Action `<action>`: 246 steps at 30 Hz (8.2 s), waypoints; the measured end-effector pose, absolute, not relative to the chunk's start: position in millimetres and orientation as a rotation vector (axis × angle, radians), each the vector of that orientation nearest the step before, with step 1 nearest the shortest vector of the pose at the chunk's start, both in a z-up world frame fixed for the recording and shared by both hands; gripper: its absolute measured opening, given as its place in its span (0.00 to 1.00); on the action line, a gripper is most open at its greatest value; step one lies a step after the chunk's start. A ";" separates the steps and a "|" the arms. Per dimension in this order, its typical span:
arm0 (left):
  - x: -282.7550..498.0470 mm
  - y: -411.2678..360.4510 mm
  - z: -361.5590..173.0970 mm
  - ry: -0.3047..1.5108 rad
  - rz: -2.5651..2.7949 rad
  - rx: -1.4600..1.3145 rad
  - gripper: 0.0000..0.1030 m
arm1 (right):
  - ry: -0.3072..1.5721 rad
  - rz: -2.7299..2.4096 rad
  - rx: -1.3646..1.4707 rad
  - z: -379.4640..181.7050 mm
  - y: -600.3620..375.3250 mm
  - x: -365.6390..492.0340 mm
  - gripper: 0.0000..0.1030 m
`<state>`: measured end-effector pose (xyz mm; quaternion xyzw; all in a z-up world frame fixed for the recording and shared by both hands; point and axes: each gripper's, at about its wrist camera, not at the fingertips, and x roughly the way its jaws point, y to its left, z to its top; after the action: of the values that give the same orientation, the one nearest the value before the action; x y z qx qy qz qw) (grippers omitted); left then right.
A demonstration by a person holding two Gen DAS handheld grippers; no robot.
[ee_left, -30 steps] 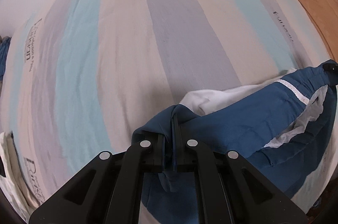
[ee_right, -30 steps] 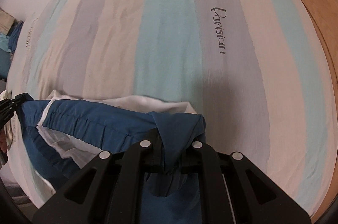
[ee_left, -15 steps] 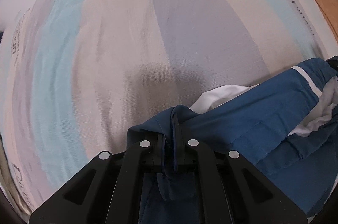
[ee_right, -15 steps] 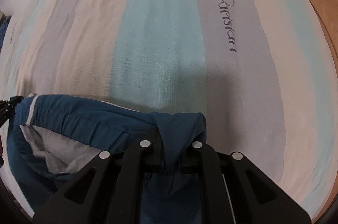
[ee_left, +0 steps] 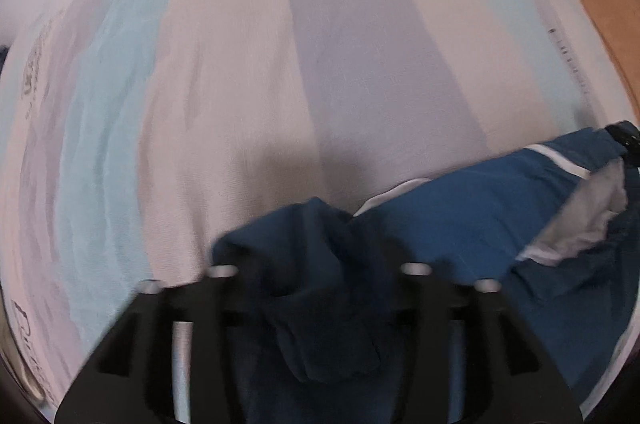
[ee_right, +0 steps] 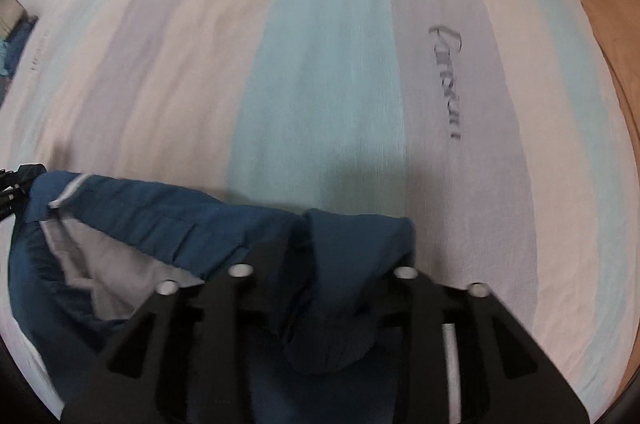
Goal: Fold large clothes
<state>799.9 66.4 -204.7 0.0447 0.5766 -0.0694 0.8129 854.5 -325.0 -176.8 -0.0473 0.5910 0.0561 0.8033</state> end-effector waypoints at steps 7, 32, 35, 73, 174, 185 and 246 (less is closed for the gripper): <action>776.7 63.1 -152.5 1.063 -0.113 0.119 0.94 | 1.178 0.223 0.021 -131.4 -327.0 839.4 0.70; 717.7 -52.8 -167.0 1.081 -0.231 0.184 0.94 | 1.230 0.225 -0.148 -153.9 -237.1 772.8 0.85; 742.0 -49.0 -184.1 1.113 -0.210 0.171 0.94 | 1.267 0.207 -0.144 -177.2 -228.8 789.7 0.85; 709.1 -30.1 -187.9 1.064 -0.150 0.093 0.94 | 1.159 0.150 -0.113 -173.2 -232.5 735.7 0.93; 693.3 -116.3 -267.4 1.325 -0.184 0.132 0.95 | 1.595 0.376 0.354 -233.2 -356.3 744.6 0.17; 696.3 -111.4 -262.6 1.344 -0.208 0.121 0.95 | 1.537 0.437 0.334 -176.5 -324.3 741.2 0.14; 598.9 293.3 -146.9 1.281 -0.050 -0.239 0.93 | 1.562 0.240 0.272 -164.3 65.1 734.5 0.03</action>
<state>598.9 293.3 -146.9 -0.1114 0.5961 -0.0233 0.7948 734.5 65.1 -164.3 0.1217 0.6999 0.1078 0.6955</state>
